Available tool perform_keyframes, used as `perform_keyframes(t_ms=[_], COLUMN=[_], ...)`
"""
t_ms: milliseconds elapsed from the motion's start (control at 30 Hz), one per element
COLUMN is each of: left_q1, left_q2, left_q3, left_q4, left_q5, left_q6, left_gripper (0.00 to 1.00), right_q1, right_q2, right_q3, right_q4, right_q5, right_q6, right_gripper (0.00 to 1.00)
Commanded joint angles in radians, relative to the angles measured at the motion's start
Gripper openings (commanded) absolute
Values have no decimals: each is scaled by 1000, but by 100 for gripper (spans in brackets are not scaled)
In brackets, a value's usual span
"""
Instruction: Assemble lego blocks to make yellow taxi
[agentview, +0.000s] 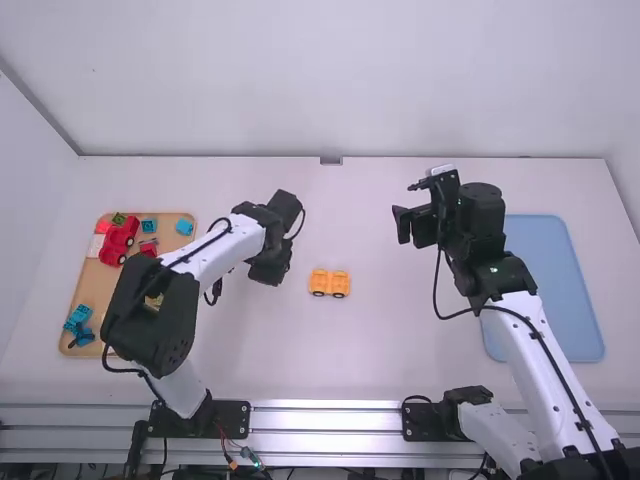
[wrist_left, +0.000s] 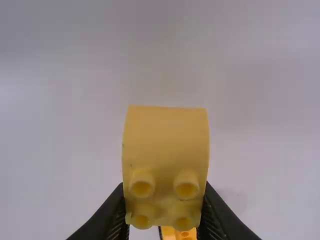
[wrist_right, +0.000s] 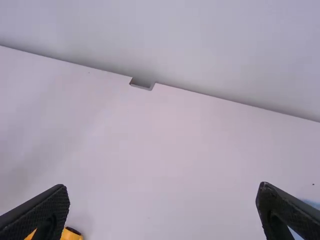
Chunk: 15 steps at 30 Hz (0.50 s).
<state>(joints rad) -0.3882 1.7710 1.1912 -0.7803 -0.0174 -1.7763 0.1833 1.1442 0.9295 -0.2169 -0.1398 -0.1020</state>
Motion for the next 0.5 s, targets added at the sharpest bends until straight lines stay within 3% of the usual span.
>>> perform_keyframes(t_ms=[0, 167, 467], left_q1=[-1, -1, 3], left_q2=[14, 47, 95], left_q3=[-36, -82, -67], left_q4=[21, 135, 166], left_q5=[35, 38, 43], left_q6=[-138, -195, -229], left_gripper=[2, 2, 2], right_q1=[1, 1, 1], right_q2=[40, 74, 76], right_q3=[25, 25, 25], right_q4=[9, 35, 34], right_q5=[-2, -2, -3], right_q6=[2, 48, 50], right_gripper=[99, 99, 99])
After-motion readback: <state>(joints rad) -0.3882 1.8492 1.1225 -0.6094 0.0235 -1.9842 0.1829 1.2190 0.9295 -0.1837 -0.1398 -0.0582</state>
